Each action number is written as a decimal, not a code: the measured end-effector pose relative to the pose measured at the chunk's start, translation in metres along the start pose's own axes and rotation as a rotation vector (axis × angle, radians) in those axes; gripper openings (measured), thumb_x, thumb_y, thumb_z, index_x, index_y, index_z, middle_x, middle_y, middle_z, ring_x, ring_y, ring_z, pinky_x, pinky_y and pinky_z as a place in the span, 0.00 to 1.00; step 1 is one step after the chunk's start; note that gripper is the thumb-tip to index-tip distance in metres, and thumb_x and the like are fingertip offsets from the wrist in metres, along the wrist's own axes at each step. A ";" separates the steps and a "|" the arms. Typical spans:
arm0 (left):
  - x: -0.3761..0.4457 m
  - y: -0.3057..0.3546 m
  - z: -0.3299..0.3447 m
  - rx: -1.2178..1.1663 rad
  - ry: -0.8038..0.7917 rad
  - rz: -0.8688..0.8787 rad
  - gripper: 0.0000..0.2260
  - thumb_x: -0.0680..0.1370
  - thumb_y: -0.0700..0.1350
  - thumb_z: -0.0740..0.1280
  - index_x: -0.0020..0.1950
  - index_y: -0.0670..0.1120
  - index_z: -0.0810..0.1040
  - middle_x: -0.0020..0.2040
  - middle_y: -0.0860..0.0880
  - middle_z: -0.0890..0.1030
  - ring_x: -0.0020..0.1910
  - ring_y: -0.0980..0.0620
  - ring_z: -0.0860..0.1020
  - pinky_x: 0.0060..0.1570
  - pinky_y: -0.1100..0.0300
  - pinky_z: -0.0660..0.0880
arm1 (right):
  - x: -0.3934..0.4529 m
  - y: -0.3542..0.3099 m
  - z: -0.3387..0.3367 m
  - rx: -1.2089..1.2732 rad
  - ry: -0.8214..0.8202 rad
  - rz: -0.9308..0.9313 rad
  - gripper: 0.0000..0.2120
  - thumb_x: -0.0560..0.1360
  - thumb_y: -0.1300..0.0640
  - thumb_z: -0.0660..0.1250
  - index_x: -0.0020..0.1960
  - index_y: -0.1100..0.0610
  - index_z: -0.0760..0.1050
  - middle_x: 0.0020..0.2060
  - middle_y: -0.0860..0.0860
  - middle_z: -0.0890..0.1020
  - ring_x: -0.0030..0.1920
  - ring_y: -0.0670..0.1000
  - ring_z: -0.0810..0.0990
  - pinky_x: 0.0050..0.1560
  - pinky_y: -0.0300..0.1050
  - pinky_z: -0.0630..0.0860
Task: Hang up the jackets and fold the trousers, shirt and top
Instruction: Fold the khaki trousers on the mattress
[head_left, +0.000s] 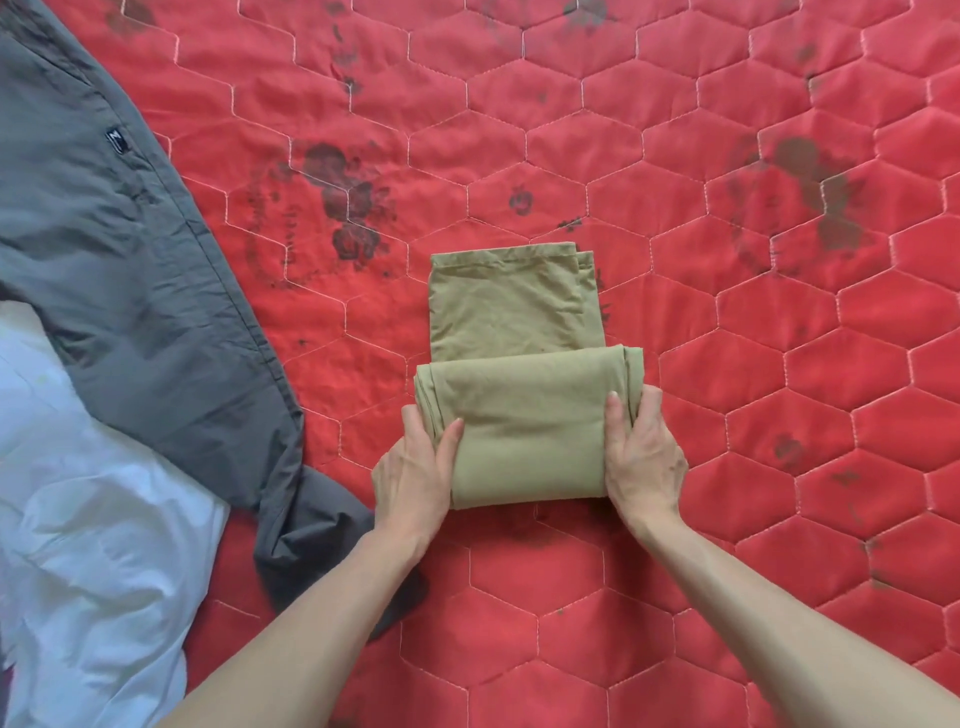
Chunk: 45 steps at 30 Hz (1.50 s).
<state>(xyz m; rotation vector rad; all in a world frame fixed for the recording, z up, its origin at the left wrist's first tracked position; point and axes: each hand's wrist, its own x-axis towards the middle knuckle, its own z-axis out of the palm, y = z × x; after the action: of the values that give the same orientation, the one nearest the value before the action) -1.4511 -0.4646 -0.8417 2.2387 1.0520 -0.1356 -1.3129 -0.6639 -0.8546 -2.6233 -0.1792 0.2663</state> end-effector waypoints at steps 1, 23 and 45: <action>0.000 0.001 0.003 0.023 0.011 0.006 0.19 0.82 0.65 0.53 0.51 0.49 0.61 0.34 0.48 0.77 0.39 0.35 0.81 0.38 0.49 0.68 | 0.000 -0.002 0.003 -0.014 0.024 0.005 0.21 0.85 0.41 0.53 0.66 0.56 0.66 0.54 0.60 0.80 0.55 0.67 0.80 0.45 0.57 0.71; 0.014 -0.027 0.004 0.548 -0.122 0.873 0.51 0.70 0.65 0.69 0.86 0.44 0.53 0.85 0.35 0.48 0.83 0.31 0.47 0.79 0.32 0.53 | 0.022 0.033 -0.006 -0.325 -0.164 -0.922 0.43 0.82 0.35 0.58 0.84 0.64 0.50 0.84 0.61 0.51 0.84 0.61 0.51 0.81 0.62 0.55; -0.002 0.000 -0.086 -0.409 -0.097 0.374 0.25 0.69 0.40 0.70 0.66 0.53 0.78 0.52 0.56 0.85 0.49 0.53 0.85 0.49 0.63 0.80 | 0.054 -0.034 -0.124 0.103 -0.603 -0.750 0.21 0.74 0.53 0.77 0.66 0.53 0.79 0.52 0.43 0.86 0.48 0.46 0.85 0.48 0.48 0.80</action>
<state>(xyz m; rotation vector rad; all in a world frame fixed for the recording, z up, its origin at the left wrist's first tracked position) -1.4678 -0.4146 -0.7740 1.9860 0.5359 0.1217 -1.2359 -0.6818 -0.7398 -2.1088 -1.2634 0.7487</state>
